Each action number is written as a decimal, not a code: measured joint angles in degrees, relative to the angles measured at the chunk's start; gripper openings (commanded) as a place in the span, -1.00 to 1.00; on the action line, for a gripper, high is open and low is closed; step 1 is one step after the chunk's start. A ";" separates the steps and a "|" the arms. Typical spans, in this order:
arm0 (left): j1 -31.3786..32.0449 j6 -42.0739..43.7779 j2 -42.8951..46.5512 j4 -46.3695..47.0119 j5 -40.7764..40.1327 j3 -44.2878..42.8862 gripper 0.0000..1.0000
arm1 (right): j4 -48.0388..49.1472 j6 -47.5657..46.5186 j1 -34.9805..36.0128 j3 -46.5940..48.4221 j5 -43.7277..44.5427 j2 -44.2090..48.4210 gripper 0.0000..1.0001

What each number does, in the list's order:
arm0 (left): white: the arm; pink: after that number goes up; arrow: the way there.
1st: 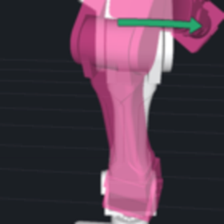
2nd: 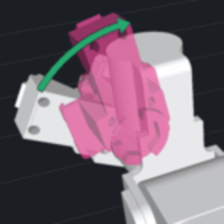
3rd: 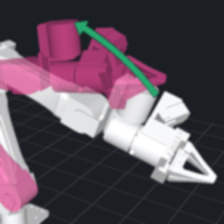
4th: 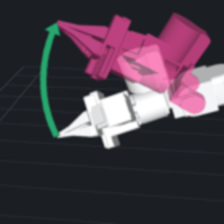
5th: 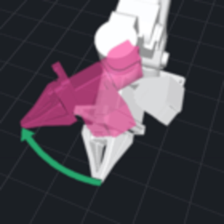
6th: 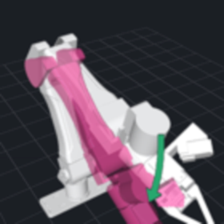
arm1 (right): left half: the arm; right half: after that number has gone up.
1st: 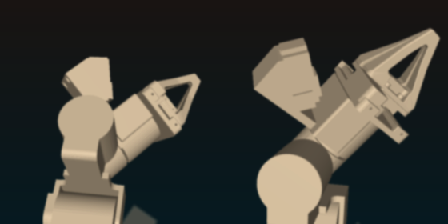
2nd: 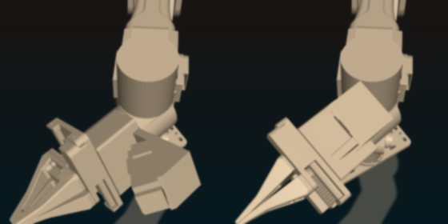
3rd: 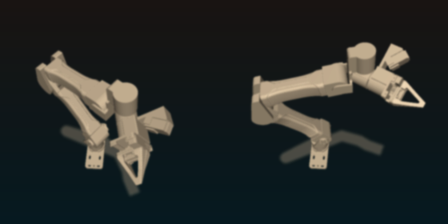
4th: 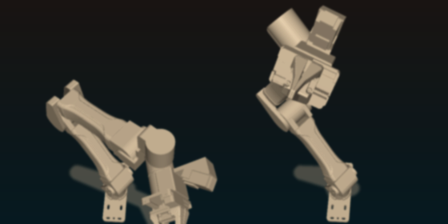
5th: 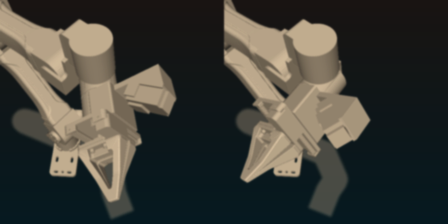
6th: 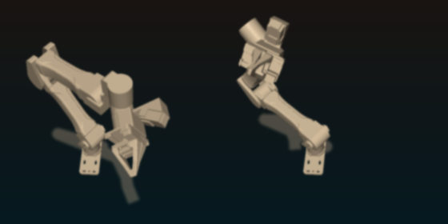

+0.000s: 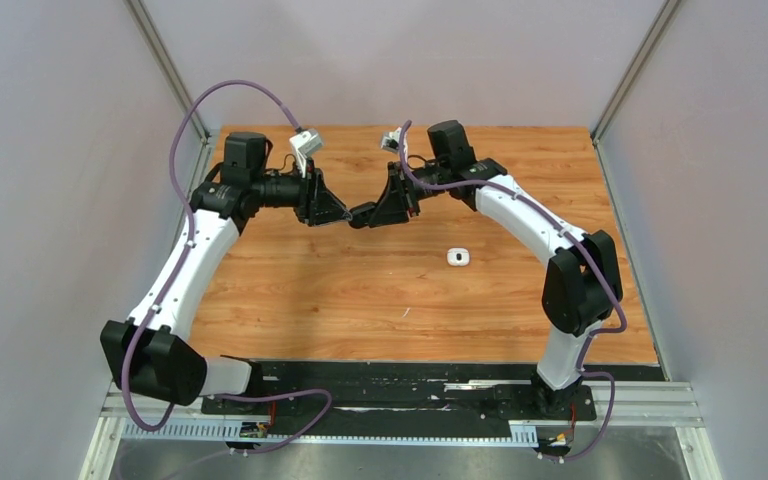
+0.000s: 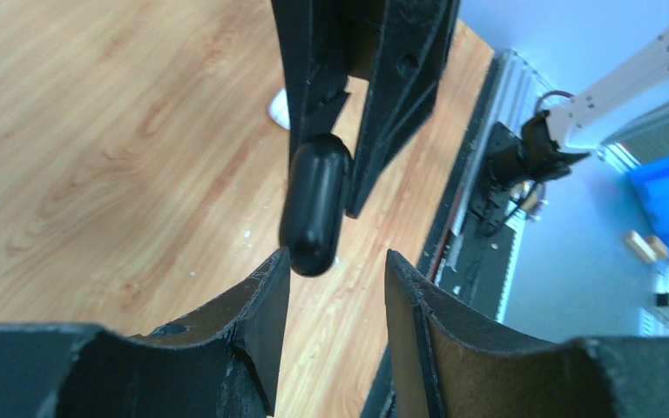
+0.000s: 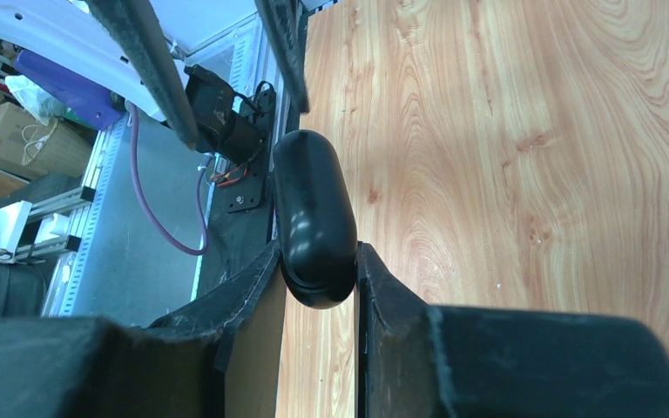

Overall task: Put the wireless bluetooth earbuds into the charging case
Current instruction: Close the charging case.

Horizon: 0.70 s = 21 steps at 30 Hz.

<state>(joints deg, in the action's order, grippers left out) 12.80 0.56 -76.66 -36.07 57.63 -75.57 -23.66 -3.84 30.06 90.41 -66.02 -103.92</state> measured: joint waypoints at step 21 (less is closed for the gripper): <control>3.21 9.44 1.81 2.32 -5.07 -0.20 -0.11 | -0.87 -2.10 0.66 1.38 -2.93 0.00 -1.00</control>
<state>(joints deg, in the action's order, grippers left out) 16.01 10.00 -74.85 -33.76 52.56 -75.77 -24.53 -5.93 30.72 91.79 -68.95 -103.92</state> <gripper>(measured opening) 0.456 0.283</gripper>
